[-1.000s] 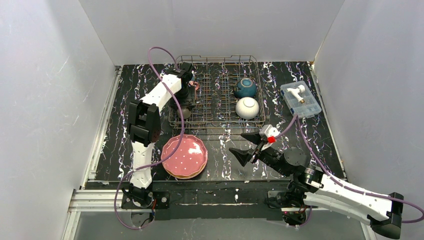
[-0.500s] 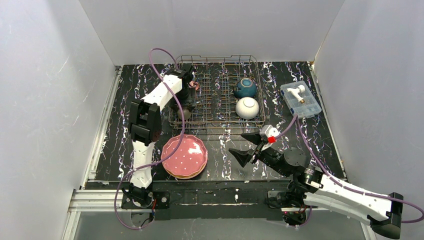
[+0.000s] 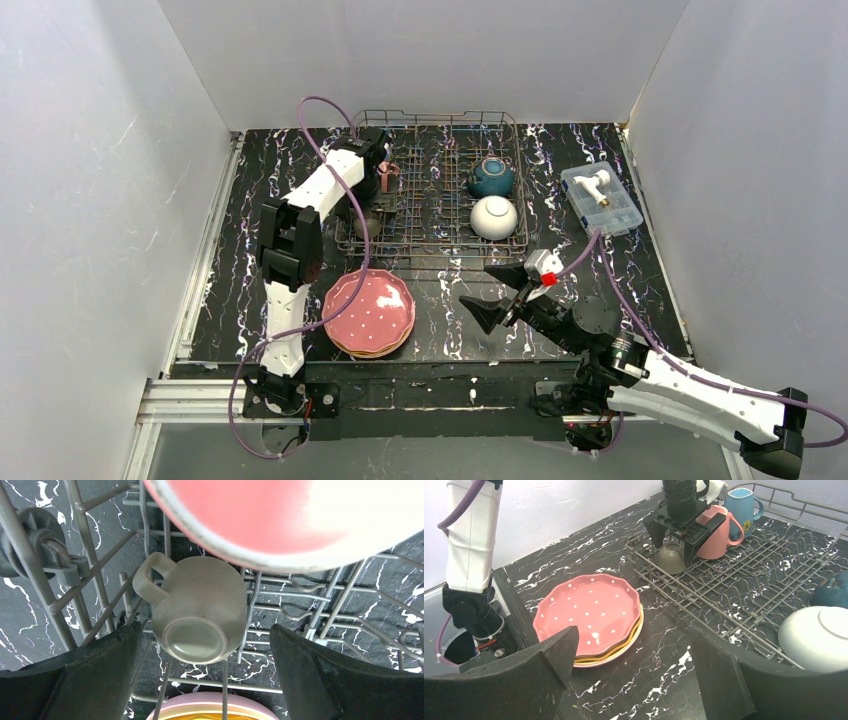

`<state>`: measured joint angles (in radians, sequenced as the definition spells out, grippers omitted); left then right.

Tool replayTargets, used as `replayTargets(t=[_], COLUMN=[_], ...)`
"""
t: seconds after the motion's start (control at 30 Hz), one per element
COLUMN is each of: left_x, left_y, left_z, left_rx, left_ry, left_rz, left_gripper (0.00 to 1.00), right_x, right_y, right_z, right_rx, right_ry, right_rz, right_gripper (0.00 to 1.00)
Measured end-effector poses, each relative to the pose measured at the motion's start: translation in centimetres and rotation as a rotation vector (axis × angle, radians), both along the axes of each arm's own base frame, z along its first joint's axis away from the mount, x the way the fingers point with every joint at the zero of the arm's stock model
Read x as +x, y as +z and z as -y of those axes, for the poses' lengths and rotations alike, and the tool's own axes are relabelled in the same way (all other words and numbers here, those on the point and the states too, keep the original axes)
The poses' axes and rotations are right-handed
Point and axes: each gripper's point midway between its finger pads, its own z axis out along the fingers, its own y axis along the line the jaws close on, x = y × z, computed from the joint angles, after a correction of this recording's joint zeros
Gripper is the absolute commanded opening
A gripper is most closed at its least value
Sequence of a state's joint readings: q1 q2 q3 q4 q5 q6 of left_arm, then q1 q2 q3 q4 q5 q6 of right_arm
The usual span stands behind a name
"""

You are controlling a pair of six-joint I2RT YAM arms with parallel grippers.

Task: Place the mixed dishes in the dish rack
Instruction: Turn the cup upside down in the dish rack.

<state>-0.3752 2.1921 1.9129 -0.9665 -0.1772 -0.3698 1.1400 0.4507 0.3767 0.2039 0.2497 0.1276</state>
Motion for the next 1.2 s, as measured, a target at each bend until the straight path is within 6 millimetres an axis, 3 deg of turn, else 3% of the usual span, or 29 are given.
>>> replayTargets(t=[0.3,0.63,0.93,1.2], left_x=[0.1,-0.3,-4.3,-10.2], left_y=[1.0,6.6,10.3,10.2], left_z=[0.0,0.9,0.2,-0.6], left_rx=[-0.009,-0.060,-0.085,-0.100], left_ry=[-0.011,-0.045,-0.058,-0.067], left_rz=[0.021,0.142,0.195,0.161], left_gripper=[0.98,0.98,0.98,0.98], right_x=[0.5,1.1,1.8,2.0], right_y=[-1.3,-0.8,-1.9,-3.3], right_z=[0.1,-0.1,-0.9,-1.4], right_rx=[-0.054,-0.111,-0.204,-0.245], right_ry=[-0.027,-0.059,-0.097,-0.136], right_rz=[-0.027,-0.063,-0.171,-0.295], right_gripper=[0.94,0.98,0.98,0.99])
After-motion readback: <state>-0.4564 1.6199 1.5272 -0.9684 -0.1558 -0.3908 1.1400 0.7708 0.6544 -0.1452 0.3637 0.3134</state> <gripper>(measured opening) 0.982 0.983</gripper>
